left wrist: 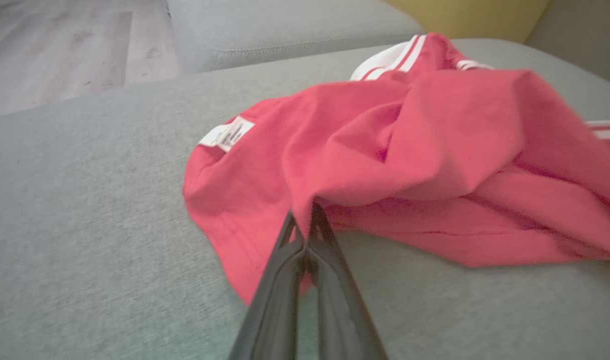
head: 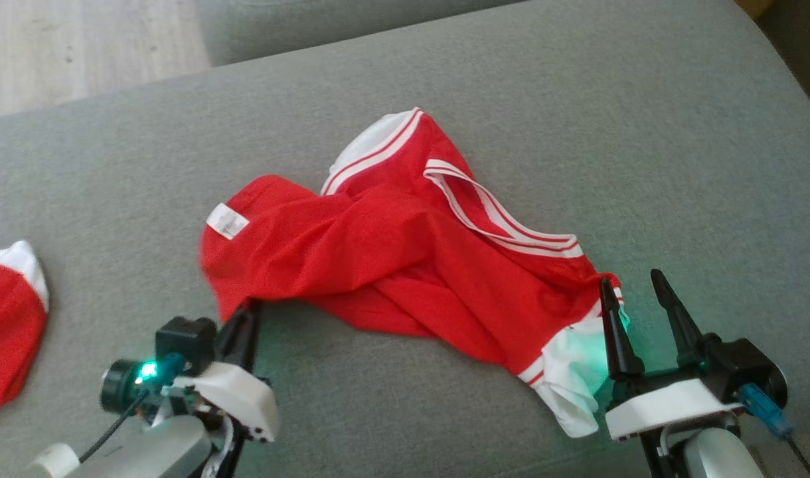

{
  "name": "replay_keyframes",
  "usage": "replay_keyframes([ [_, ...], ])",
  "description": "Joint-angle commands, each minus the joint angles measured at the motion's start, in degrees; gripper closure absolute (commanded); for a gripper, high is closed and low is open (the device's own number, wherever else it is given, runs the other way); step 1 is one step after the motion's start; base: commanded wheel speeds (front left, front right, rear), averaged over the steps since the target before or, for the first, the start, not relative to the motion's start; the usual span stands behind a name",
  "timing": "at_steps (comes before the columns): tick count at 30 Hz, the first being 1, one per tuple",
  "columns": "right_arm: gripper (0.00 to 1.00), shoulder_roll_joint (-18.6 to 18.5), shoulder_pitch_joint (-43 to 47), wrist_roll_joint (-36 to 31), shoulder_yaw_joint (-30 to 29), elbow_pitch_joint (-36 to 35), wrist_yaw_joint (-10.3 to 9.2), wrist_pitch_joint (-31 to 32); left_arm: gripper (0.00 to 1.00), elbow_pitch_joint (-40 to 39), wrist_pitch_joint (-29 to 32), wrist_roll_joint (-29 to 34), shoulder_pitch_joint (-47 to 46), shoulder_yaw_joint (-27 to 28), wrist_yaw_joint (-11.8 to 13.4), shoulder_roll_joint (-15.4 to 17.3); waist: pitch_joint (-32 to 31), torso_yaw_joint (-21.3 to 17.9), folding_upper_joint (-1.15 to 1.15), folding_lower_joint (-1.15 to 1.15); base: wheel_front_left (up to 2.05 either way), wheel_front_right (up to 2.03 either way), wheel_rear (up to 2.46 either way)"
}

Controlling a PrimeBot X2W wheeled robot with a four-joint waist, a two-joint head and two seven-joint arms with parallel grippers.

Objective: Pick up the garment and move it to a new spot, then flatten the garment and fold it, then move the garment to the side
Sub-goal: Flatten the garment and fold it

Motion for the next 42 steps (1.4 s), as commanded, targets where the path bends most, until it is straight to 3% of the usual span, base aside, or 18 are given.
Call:
replay_keyframes([
  [1,0.0,-0.2,0.0,-0.5,1.0,-1.6,0.44,-0.4,1.0,-4.8,0.8,-0.6,-2.2,2.2,-0.1,3.0,-0.7,1.1,0.0,0.0,0.0,0.0,0.0],
  [5,0.0,-0.2,0.9,-0.6,0.6,-1.7,0.44,-0.4,1.0,-18.7,4.9,-2.7,-1.5,2.2,0.1,6.7,-1.7,3.4,0.0,0.0,0.0,0.0,0.0],
  [9,0.0,-0.2,1.1,-0.6,0.6,-1.9,0.44,-0.4,1.0,-34.6,9.9,-4.5,-1.0,2.1,0.0,13.2,-2.2,5.5,0.0,0.0,0.0,0.0,0.0],
  [13,0.0,-0.2,0.8,-0.3,0.7,-2.0,0.44,-0.4,1.0,-48.9,12.9,-8.5,-0.5,3.2,-1.5,17.3,-2.2,6.4,0.0,0.0,0.0,0.0,0.0],
  [16,0.0,-0.2,0.2,0.1,1.2,-1.9,0.44,-0.4,1.0,-54.2,13.8,-12.4,-0.4,4.9,-2.7,18.9,-1.8,6.3,0.0,0.0,0.0,0.0,0.0],
  [19,0.0,-0.2,-0.3,0.5,1.7,-1.8,0.44,-0.4,1.0,-54.4,14.8,-14.2,-1.1,5.8,-3.4,19.8,-1.3,5.8,0.0,0.0,0.0,0.0,0.0],
  [22,0.0,-0.2,-0.9,1.2,2.2,-1.6,0.44,-0.4,1.0,-51.1,16.4,-16.2,-3.4,7.6,-4.5,20.1,-0.4,4.8,0.0,0.0,0.0,0.0,0.0],
  [28,0.0,-0.2,-2.0,1.7,2.6,-1.4,0.44,-0.4,1.0,-37.8,20.6,-19.1,-12.4,11.1,-6.8,16.6,1.7,1.9,0.0,0.0,0.0,0.0,0.0],
  [40,0.0,-0.2,-4.8,3.4,4.0,-1.4,0.44,-0.4,1.0,-4.4,27.3,-11.0,-31.5,9.4,-8.9,8.8,6.0,-5.6,0.0,0.0,0.0,0.0,0.0],
  [41,0.0,-0.2,-4.8,3.6,4.1,-1.4,0.44,-0.4,0.98,-1.6,26.4,-10.1,-32.2,9.4,-8.6,8.3,6.3,-6.1,0.0,0.0,0.0,0.0,0.0],
  [42,0.0,-0.2,-4.9,3.7,4.2,-1.4,0.44,-0.4,0.71,1.1,25.3,-9.2,-32.8,9.4,-8.3,7.7,6.5,-6.4,0.0,0.0,0.0,0.0,0.0],
])
